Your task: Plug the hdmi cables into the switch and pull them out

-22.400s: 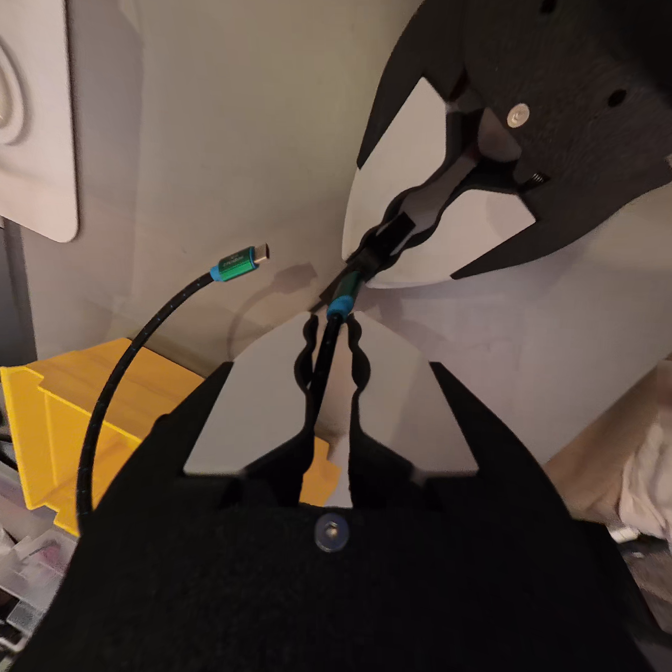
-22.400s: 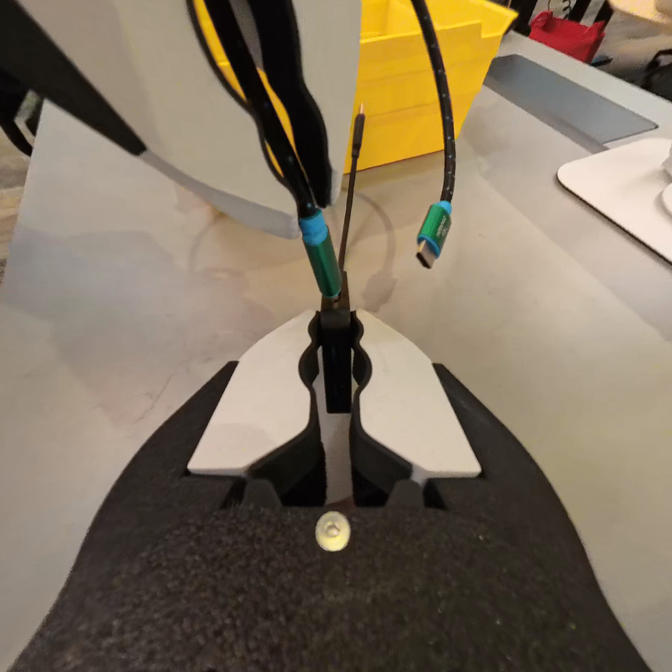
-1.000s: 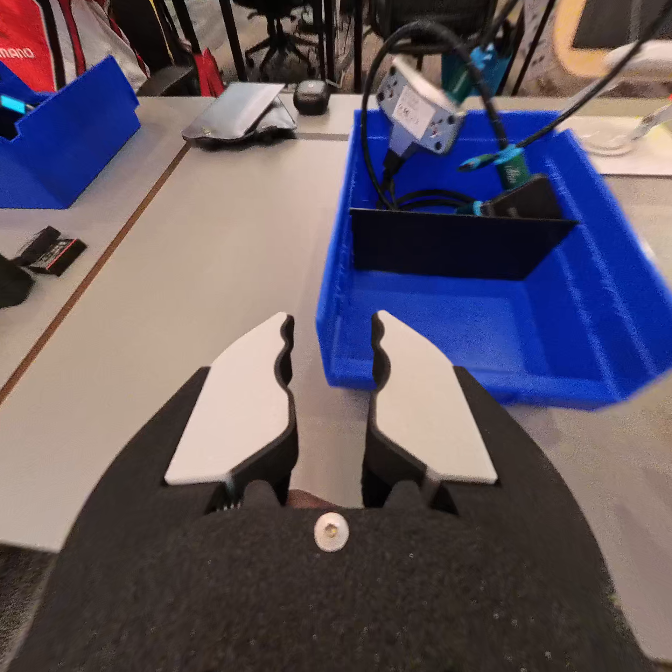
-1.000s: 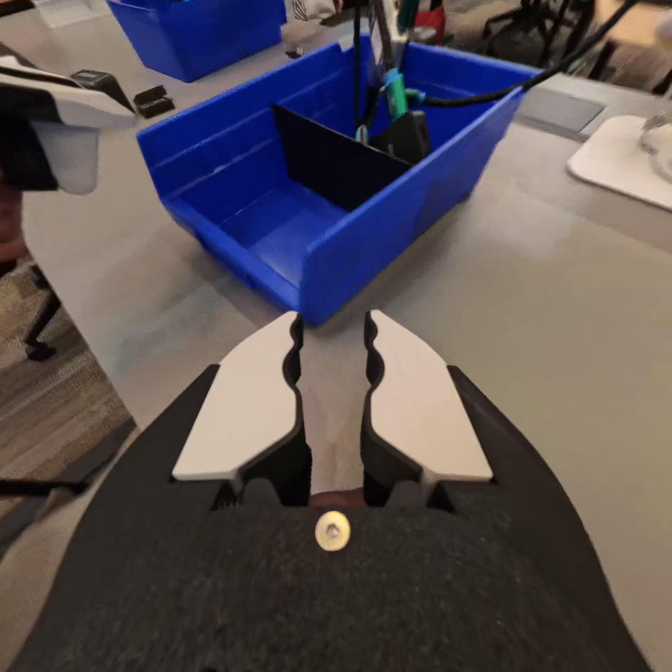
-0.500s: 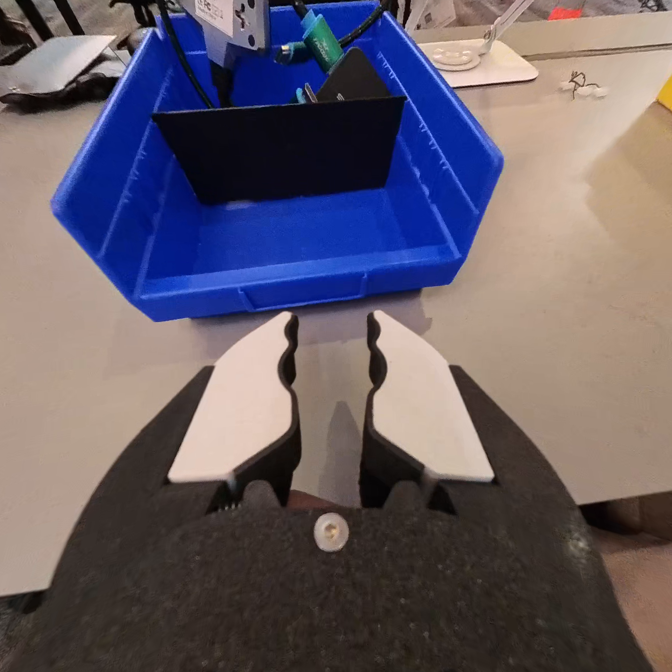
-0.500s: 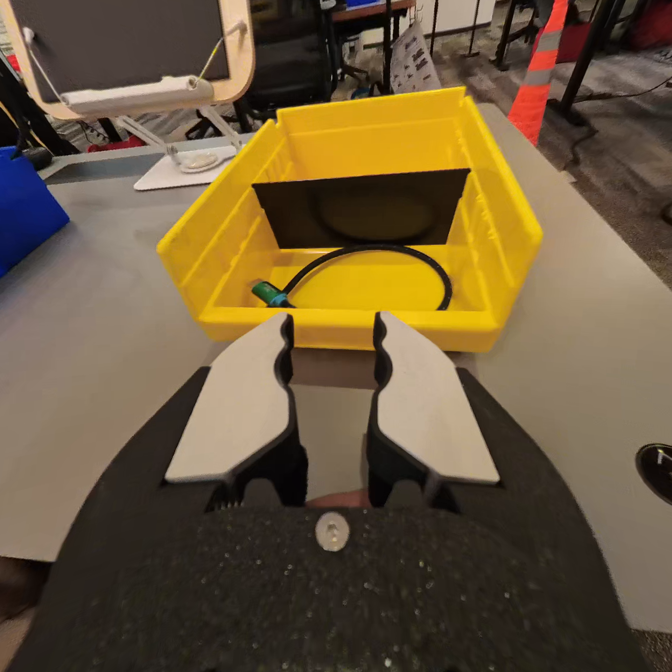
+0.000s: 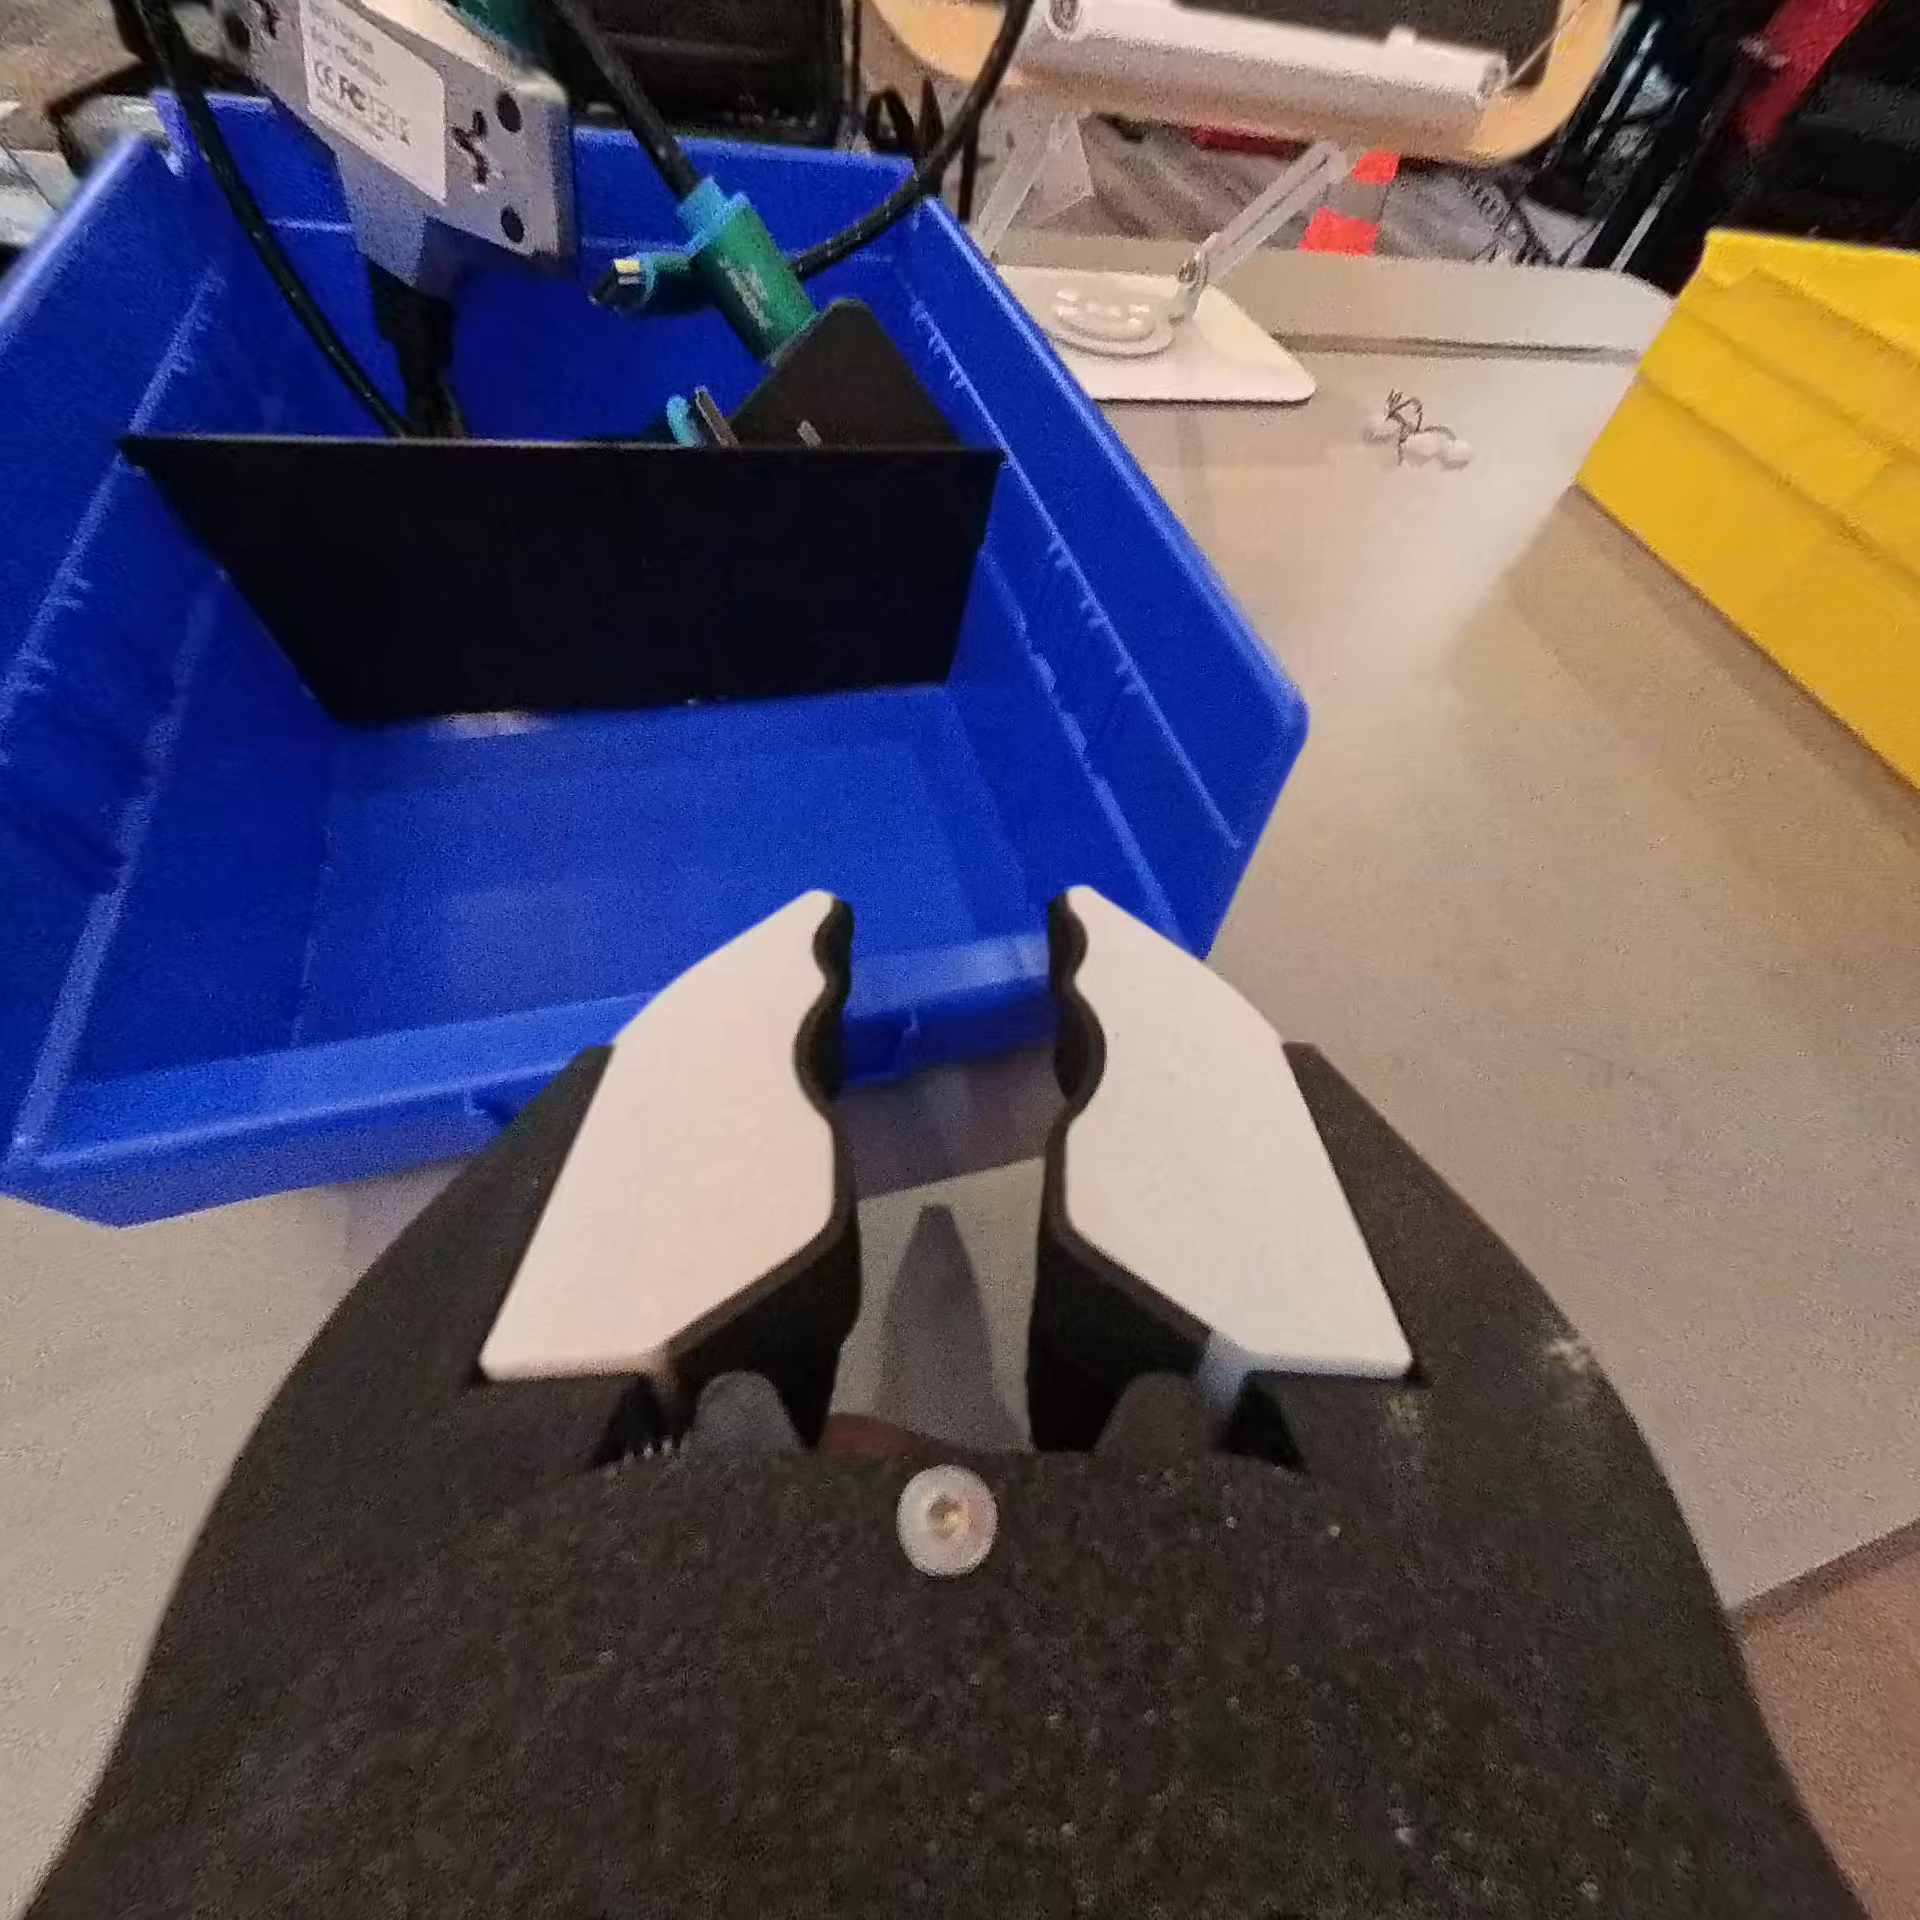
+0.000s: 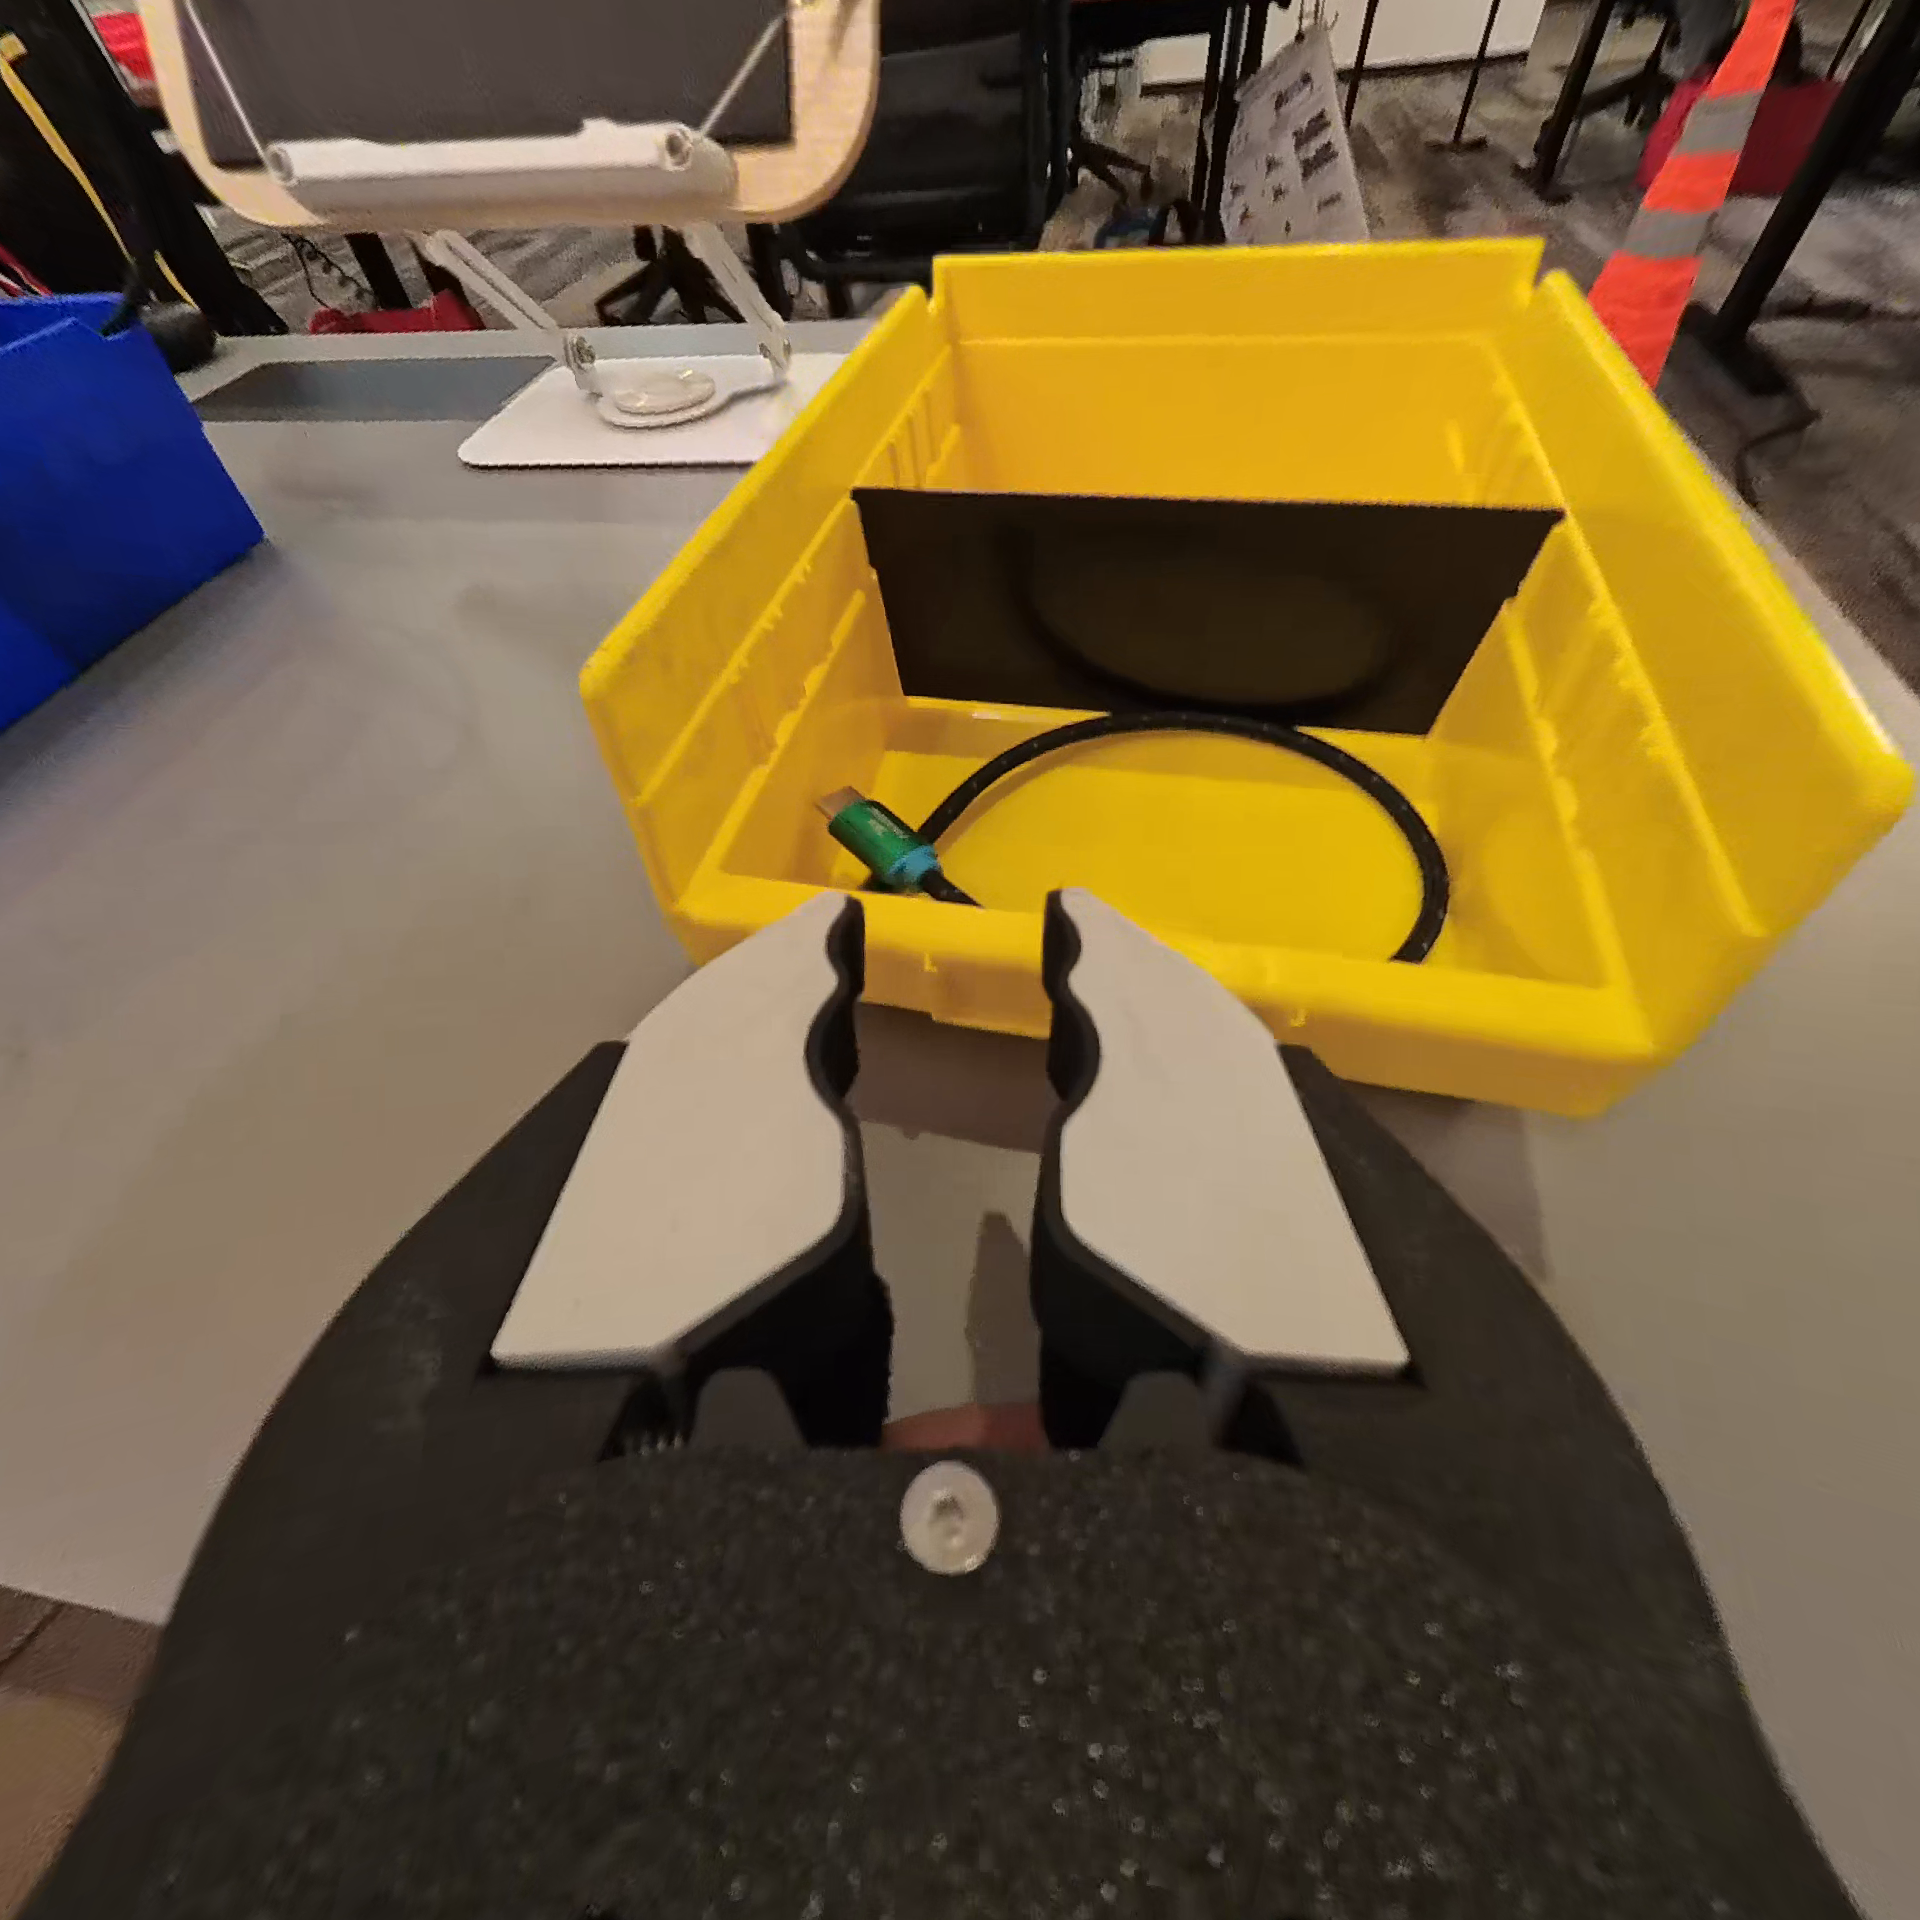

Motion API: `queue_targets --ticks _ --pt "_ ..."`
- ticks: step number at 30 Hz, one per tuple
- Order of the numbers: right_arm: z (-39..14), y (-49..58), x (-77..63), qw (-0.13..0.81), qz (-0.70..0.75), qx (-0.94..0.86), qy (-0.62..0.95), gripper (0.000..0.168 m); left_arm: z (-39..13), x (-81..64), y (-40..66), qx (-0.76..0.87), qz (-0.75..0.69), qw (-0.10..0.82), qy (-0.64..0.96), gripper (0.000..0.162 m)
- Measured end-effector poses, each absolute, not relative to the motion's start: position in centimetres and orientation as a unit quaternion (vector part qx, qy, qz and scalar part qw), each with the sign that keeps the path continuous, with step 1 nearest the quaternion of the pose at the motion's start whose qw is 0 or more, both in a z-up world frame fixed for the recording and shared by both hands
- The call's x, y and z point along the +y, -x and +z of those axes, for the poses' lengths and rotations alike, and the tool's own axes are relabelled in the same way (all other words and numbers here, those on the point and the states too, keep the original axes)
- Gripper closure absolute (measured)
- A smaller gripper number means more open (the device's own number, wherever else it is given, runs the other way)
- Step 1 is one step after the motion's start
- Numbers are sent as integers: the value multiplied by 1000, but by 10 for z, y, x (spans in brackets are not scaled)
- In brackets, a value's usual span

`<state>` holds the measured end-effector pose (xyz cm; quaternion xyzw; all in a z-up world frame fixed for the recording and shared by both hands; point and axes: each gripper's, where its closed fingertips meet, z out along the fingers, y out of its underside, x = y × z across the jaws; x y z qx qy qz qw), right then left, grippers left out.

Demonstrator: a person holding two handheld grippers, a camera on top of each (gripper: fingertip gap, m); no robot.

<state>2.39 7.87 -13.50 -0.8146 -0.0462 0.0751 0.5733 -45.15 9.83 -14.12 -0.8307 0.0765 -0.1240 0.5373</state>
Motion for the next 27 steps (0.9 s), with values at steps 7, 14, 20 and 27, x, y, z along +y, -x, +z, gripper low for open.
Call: queue_targets --ticks 7,14,20,27 --pt "-125 -10 90 593 56 -83 799 138 -132 121 434 54 -194 516 833 122" --pt "-122 14 100 591 85 -104 795 139 -90 207 460 15 -170 482 859 117" --pt "-126 31 103 585 96 -134 794 138 -107 273 466 16 -158 440 884 121" --pt "-123 41 106 584 115 -134 792 139 -93 272 459 12 -185 453 872 138"
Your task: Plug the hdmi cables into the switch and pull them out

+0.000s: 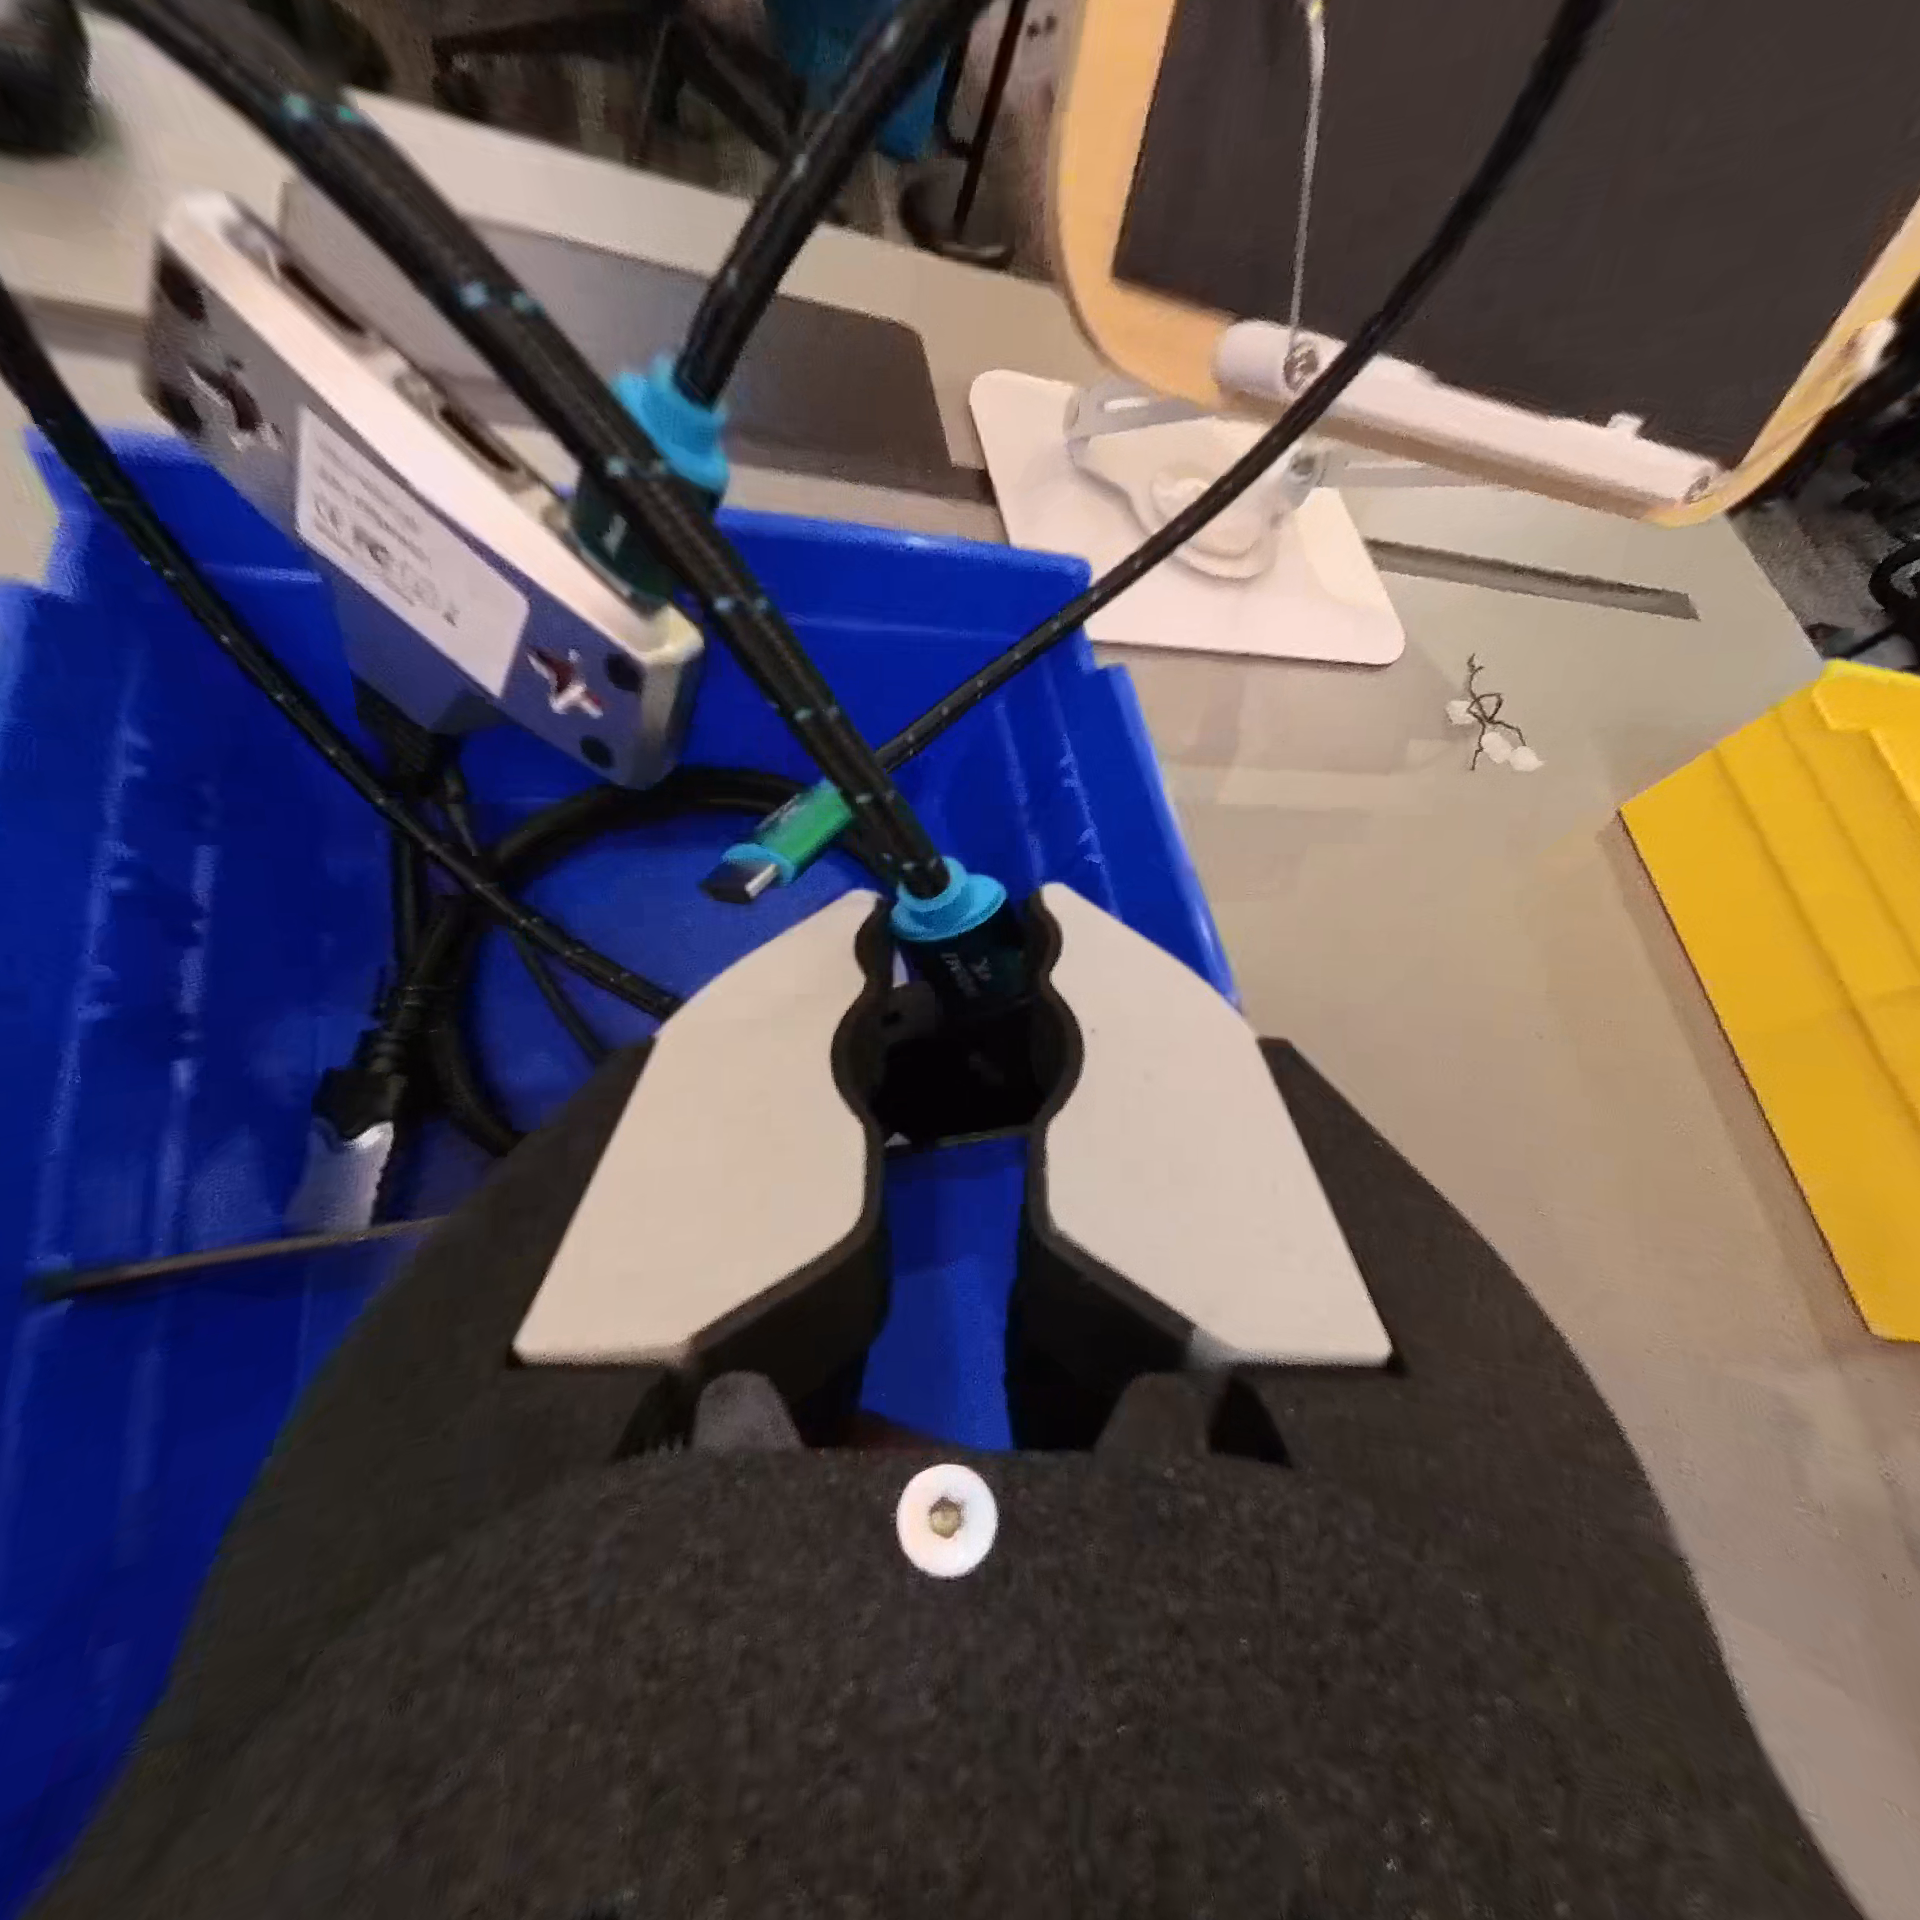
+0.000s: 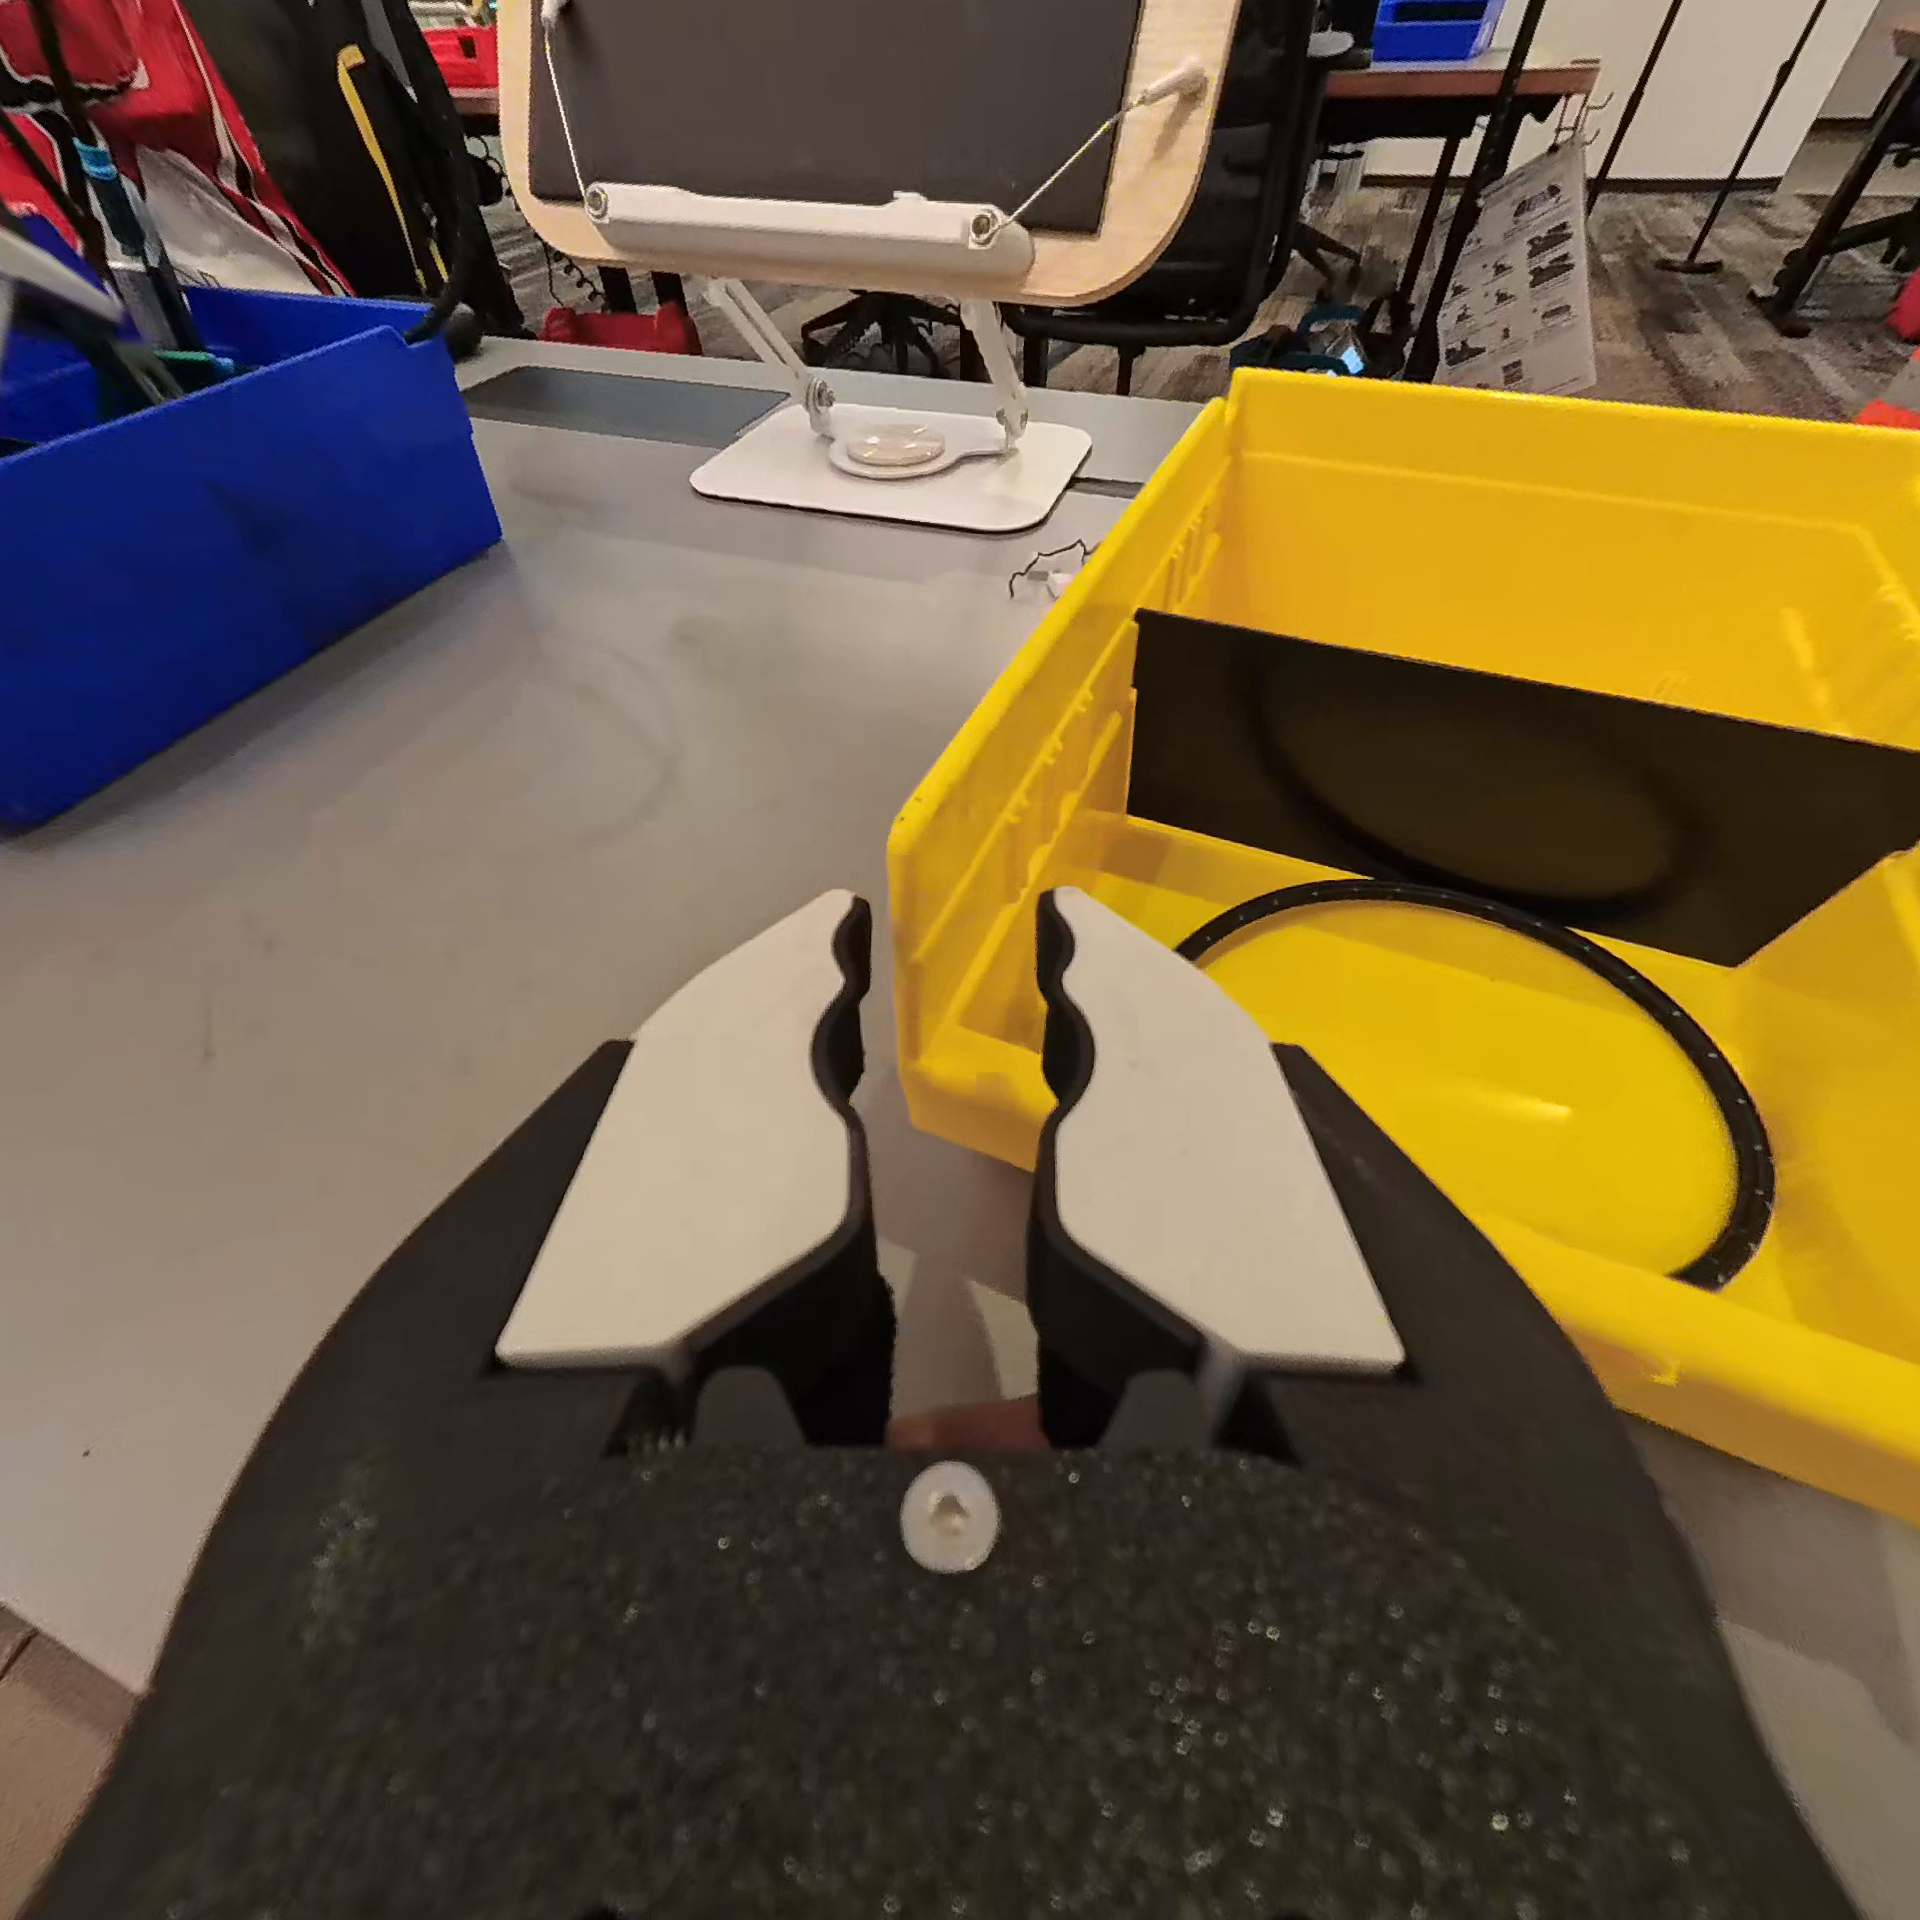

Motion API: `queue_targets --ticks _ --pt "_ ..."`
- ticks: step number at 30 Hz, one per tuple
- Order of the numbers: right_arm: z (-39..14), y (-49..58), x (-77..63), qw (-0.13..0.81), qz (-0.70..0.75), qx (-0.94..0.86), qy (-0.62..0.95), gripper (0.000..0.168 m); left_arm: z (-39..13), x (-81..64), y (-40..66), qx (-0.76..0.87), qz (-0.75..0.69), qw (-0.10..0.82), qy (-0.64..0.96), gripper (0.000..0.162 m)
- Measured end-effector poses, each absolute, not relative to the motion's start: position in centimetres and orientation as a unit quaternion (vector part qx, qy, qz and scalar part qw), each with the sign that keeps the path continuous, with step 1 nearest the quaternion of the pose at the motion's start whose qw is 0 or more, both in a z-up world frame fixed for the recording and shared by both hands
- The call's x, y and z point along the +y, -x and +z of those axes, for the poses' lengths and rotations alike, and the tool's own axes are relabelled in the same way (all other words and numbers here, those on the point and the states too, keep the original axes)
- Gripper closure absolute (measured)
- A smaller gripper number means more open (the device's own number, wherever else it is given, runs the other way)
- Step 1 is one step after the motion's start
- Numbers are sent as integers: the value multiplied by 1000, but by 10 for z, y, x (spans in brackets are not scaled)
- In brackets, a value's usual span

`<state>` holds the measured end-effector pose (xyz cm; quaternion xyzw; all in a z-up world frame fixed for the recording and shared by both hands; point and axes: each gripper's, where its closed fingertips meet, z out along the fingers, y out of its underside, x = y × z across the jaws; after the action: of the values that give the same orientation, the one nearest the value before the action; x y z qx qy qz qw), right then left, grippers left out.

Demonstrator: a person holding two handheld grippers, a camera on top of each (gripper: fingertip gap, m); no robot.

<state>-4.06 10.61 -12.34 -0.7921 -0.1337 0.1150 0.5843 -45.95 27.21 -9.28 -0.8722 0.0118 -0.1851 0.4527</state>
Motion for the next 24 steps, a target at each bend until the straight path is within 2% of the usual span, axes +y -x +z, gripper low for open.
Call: queue_targets --ticks 6,9,11,17,21,24 --pt "-124 48 106 585 109 -148 790 139 12 255 456 89 -141 554 816 139" --pt "-122 49 104 589 102 -155 787 139 70 236 434 146 -144 614 763 137" --pt "-120 51 102 592 103 -158 783 139 92 219 408 185 -155 634 735 141" --pt "-100 67 90 622 135 -169 752 139 67 182 307 298 -186 586 730 140" --pt "-66 120 72 630 274 -193 700 138 38 170 251 344 -221 550 728 141" --pt "-53 159 75 596 341 -231 690 128 20 163 218 362 -248 533 723 141"
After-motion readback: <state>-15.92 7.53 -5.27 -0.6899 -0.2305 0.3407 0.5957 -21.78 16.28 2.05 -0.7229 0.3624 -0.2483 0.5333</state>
